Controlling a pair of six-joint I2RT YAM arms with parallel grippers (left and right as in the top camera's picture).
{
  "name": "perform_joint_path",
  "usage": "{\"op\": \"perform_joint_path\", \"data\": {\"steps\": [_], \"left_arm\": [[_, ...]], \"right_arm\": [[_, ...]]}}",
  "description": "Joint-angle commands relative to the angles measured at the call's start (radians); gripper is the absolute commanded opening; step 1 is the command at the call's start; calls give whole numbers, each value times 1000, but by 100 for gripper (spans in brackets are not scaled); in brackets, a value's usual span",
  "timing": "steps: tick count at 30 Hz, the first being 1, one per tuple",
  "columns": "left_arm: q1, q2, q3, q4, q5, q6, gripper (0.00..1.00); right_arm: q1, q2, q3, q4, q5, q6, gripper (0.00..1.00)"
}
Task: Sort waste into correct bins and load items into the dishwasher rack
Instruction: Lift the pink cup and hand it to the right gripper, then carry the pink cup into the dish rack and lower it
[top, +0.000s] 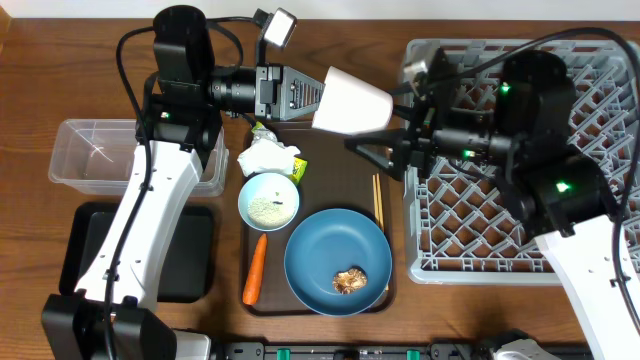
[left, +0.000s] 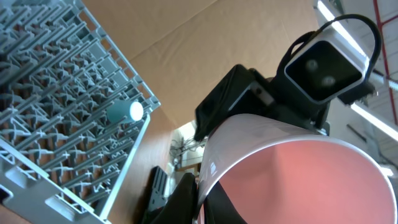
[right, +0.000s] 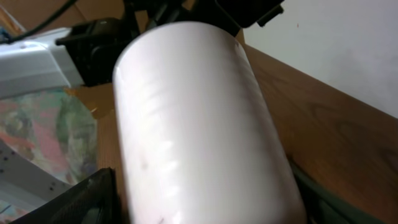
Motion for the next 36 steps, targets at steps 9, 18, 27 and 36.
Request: {"op": "perform_joint_path", "data": {"steps": [9,18,27,36], "left_arm": [[0,-34,10,7,24,-65,6],[0,-34,10,7,24,-65,6],[0,-34,10,7,24,-65,17],[26,-34,10,7,25,-65,46]], "right_arm": [[17,10,4,48,-82,-43,64],[18,10,4,48,-84,-33,45],[16,10,4,44,-63,-34,44],[-39,-21,4,-80,85,-34,43]]}}
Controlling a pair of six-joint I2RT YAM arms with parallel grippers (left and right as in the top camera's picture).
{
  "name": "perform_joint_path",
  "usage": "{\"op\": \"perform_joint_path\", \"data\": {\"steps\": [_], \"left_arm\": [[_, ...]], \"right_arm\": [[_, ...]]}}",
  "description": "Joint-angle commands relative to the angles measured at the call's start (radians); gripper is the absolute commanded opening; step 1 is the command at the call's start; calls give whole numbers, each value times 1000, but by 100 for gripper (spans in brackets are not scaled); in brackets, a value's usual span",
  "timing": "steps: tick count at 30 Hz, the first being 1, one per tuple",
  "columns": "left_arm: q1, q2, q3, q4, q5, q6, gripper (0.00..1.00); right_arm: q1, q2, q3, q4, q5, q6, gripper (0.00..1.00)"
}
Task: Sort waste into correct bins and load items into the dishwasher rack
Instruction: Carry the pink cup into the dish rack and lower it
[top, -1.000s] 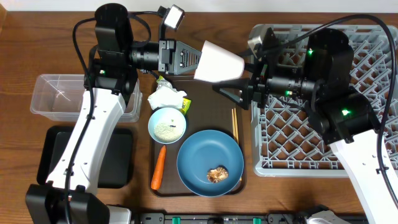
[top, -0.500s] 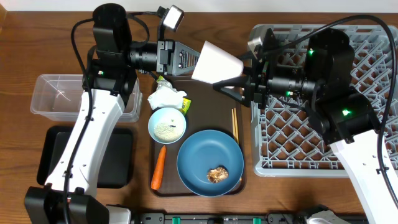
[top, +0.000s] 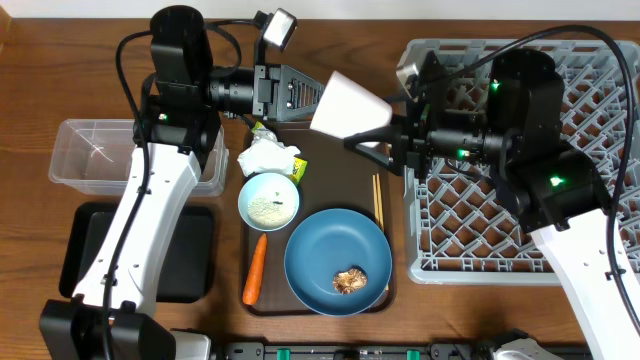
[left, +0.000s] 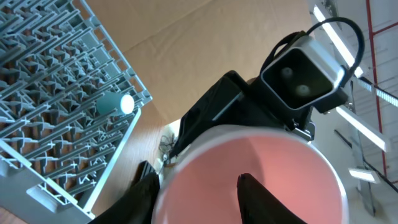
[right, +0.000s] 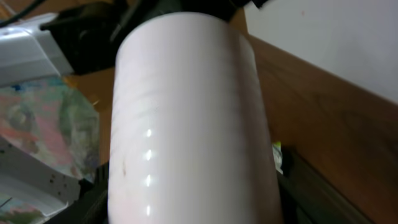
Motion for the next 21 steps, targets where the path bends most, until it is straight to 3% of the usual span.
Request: {"op": "perform_joint_path", "data": {"steps": [1,3,10,14,21], "left_arm": [[27,-20,10,5,9,5,49],[46,-20,10,5,9,5,54],[93,-20,10,5,9,5,55],[93,-20,10,5,9,5,55],[93,-20,10,5,9,5,55]], "right_arm": [[-43,-39,4,-35,91,-7,43],[-77,-60,4,-66,104,-8,43],[-247,-147,4,-213,167,-8,42],[-375,-187,4,-348,285,-6,43],[-567,-199,4,-599,549,132,41]]}}
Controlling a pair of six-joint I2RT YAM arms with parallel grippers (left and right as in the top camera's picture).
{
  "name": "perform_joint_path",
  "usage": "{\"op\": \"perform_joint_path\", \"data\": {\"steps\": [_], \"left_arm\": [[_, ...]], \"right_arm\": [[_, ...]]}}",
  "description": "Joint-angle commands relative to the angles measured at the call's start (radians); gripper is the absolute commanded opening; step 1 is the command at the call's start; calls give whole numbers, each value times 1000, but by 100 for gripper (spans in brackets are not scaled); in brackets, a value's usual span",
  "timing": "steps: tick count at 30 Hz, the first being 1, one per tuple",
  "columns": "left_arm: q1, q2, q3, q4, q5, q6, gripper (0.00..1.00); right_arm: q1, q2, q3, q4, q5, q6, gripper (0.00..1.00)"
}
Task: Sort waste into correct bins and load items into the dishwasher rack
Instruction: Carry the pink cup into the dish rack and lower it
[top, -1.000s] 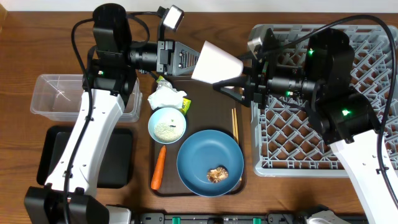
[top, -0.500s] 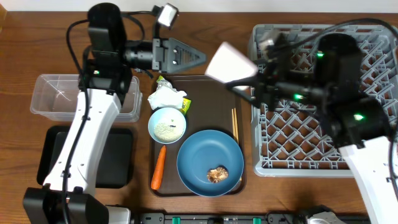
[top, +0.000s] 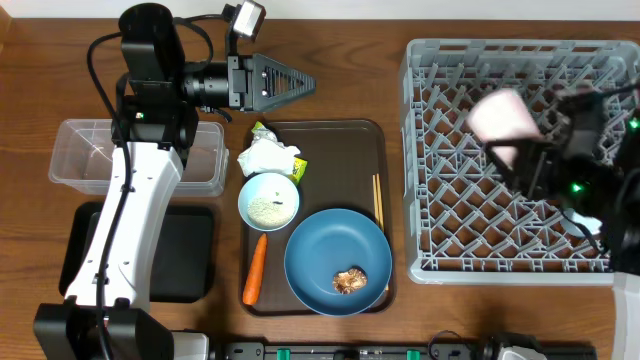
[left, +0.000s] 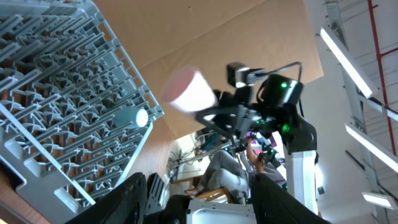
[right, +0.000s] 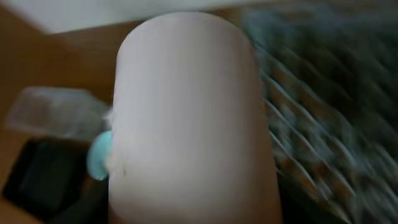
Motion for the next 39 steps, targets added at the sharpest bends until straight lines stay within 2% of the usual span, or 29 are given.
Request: {"op": "perform_joint_path", "data": {"steps": [1,7,14,23,31,39], "left_arm": [[1,-20,10,5,9,9,55],[1,-20,10,3,9,8,55],[1,-20,10,1,9,9,55],[1,-20,10,0,9,9,55],[0,-20,10,0,9,9,55],[0,-20,6,0,9,17,55]], "right_arm": [[-71,-6,4,-46,203,89,41],[-225,-5,4,-85,304,166,43],[-467,39,4,-119,341,171,42],[-692,253,4,-79,275,248,41],[-833,430,4,-18,162,298,41],[-858,521,4,41,52,341,42]]}}
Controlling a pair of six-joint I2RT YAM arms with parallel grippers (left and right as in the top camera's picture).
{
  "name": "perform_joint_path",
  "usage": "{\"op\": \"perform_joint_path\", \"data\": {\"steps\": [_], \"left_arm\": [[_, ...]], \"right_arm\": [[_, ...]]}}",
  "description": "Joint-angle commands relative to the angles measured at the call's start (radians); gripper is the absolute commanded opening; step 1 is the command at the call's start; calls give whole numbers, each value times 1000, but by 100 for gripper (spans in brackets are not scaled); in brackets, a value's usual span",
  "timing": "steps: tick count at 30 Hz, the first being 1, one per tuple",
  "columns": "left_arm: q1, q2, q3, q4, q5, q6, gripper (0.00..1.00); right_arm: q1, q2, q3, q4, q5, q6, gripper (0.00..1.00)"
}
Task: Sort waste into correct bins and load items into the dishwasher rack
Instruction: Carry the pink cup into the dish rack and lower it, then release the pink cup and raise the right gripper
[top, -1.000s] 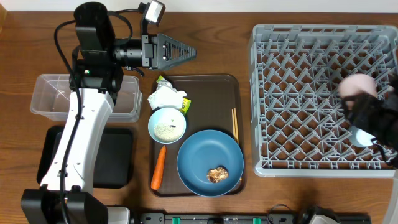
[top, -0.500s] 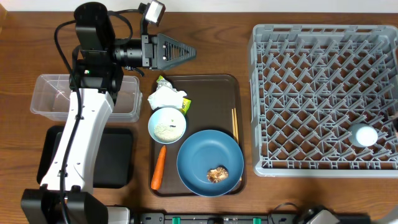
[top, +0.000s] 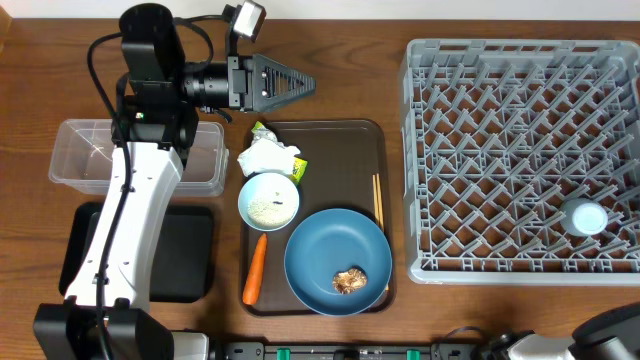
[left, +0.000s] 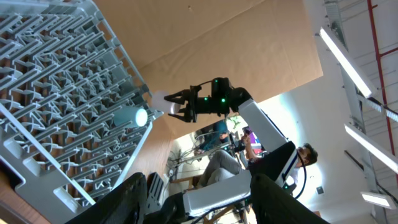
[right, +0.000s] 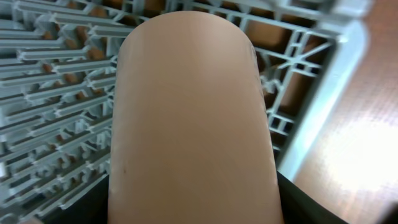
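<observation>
A pink cup (right: 193, 112) fills the right wrist view, with my right gripper (right: 194, 208) shut on it, above the grey dishwasher rack (right: 50, 81) near its rim. That arm is outside the overhead view; the left wrist view shows the right gripper (left: 177, 106) far off beyond the rack (left: 56, 74). My left gripper (top: 300, 85) is open and empty, level above the top of the brown tray (top: 325, 135). The tray holds a blue plate (top: 320, 250) with a food scrap (top: 349, 281), a small bowl (top: 268, 200), a carrot (top: 255, 268), crumpled paper (top: 265, 157) and chopsticks (top: 377, 200).
A pale blue cup (top: 585, 217) stands in the rack (top: 520, 60) near its right side. A clear plastic container (top: 85, 160) and a black bin (top: 195, 255) lie left of the tray, under the left arm.
My right gripper with the pink cup has left the overhead view and now has the rack's edge below it. The pale blue cup in the rack is uncovered. The left arm has not moved.
My left gripper held the pink cup above the tray's top with the right gripper open around it. Then the right gripper was shut on it too. Later the left gripper stood open, drawn back left, while the right held the cup over the rack, now near its edge.
</observation>
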Motion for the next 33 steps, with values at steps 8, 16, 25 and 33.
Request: {"op": "perform_joint_path", "data": {"steps": [8,16,25,33], "left_arm": [[0,-20,-34,4,7,16,55],[0,-20,-34,4,7,31,55],[0,-20,-34,4,7,31,55],[0,-20,-34,4,7,31,55]], "right_arm": [[-7,76,4,52,-148,95,42],[-7,81,4,10,-113,98,42],[-8,81,4,26,-9,114,49],[-8,81,4,29,-10,114,75]]}}
